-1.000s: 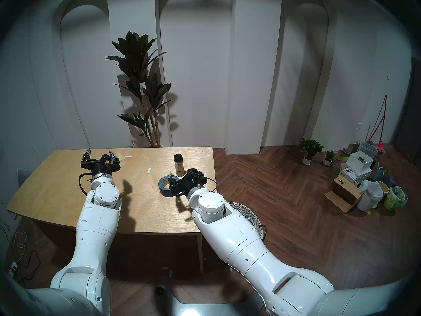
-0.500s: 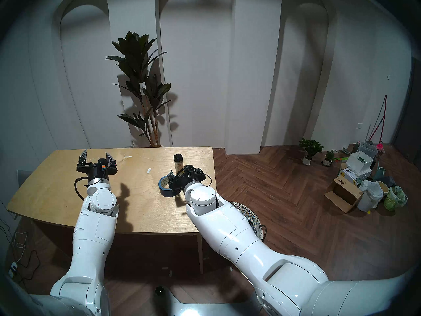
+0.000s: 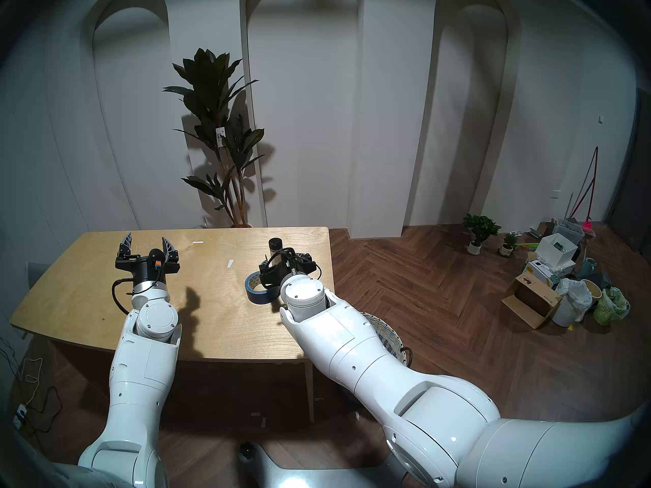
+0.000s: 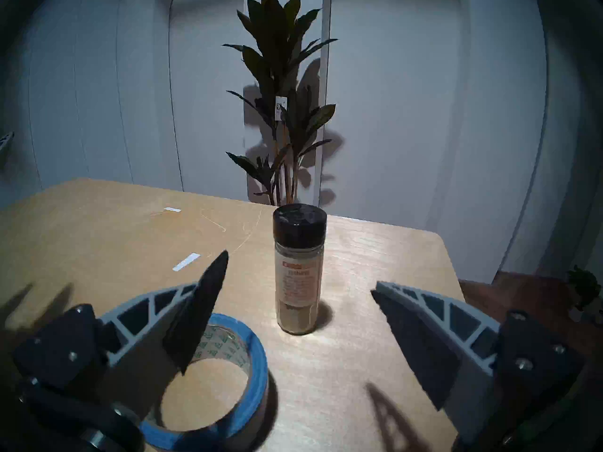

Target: Load the items into the basket from the rear

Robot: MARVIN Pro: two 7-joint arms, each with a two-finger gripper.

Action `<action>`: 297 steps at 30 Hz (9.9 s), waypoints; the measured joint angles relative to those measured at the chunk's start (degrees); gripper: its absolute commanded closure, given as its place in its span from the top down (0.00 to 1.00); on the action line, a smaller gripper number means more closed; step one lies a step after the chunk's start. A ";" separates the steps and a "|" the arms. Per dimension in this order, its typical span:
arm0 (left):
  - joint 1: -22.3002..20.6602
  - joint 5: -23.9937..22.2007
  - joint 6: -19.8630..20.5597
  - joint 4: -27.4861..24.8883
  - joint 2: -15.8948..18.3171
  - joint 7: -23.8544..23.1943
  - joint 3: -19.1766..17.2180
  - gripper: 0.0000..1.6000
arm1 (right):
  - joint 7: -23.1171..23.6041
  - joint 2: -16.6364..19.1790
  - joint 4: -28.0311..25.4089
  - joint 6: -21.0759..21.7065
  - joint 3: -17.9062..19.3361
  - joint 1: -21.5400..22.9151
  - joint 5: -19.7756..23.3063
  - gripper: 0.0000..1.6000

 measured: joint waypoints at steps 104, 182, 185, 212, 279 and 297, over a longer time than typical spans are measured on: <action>26.67 -10.85 16.69 -40.55 0.80 -22.14 -2.78 1.00 | -31.95 -8.77 15.00 5.32 -7.16 13.19 53.93 1.00; 22.08 -10.18 23.98 -42.37 2.14 -24.11 3.88 1.00 | -40.48 -8.41 15.59 -5.58 -11.58 16.79 69.44 0.00; 21.80 -9.88 24.35 -42.60 2.15 -23.98 4.53 1.00 | -42.12 -7.48 13.67 -6.02 -11.50 16.73 69.31 0.00; 16.38 -8.13 24.73 -39.79 1.65 -23.50 12.10 1.00 | -49.41 10.40 -1.12 -7.69 -8.61 14.34 62.93 0.00; 6.48 -11.18 25.08 -26.46 -3.78 -24.43 16.96 1.00 | -13.40 13.31 34.27 -20.85 -13.34 17.51 60.49 1.00; -1.05 -17.63 23.19 -13.83 -7.26 -27.66 16.19 1.00 | -8.77 23.87 34.63 -34.39 -19.59 18.27 53.17 1.00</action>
